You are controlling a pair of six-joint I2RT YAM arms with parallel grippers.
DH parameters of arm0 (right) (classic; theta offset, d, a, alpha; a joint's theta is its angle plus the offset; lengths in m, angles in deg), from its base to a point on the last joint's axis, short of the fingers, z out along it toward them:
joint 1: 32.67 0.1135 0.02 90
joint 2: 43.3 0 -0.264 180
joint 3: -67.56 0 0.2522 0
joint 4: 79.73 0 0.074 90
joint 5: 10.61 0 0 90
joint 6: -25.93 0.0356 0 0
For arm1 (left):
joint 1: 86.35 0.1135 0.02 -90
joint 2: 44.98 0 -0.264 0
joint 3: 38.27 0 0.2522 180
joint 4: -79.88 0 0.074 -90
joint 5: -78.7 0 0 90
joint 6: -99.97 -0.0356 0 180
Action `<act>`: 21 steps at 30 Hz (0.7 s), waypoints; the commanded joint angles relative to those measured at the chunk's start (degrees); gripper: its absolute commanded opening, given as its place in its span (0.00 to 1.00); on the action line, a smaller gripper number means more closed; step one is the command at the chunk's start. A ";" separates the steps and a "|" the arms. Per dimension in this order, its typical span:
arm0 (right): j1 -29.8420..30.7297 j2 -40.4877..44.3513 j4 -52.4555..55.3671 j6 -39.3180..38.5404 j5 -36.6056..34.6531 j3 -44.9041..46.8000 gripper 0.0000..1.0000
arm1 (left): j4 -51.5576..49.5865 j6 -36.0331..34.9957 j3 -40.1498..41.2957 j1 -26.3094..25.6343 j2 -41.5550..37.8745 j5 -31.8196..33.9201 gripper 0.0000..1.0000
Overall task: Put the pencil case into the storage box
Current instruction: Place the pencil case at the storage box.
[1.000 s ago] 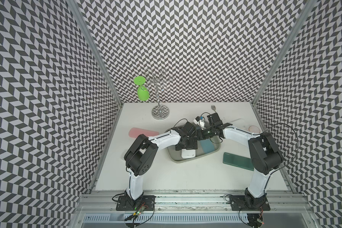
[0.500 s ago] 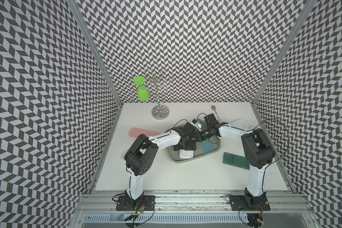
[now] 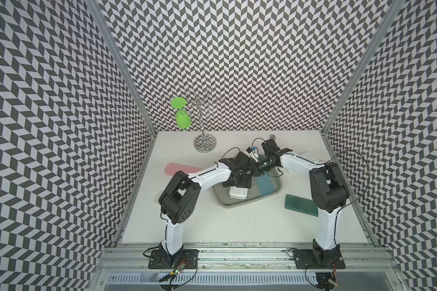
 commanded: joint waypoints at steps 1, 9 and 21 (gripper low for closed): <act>-3.19 0.30 -0.33 -1.48 -8.06 -0.25 0.33 | -0.44 -5.07 -3.28 -1.49 -5.45 -3.60 1.00; -3.21 4.04 -0.38 0.11 -3.85 3.71 0.37 | -9.30 -7.63 -8.21 -4.57 -2.45 9.75 1.00; -2.71 2.27 -1.02 0.10 -2.92 2.09 0.38 | -6.03 -1.82 -0.64 -3.91 -8.05 11.11 1.00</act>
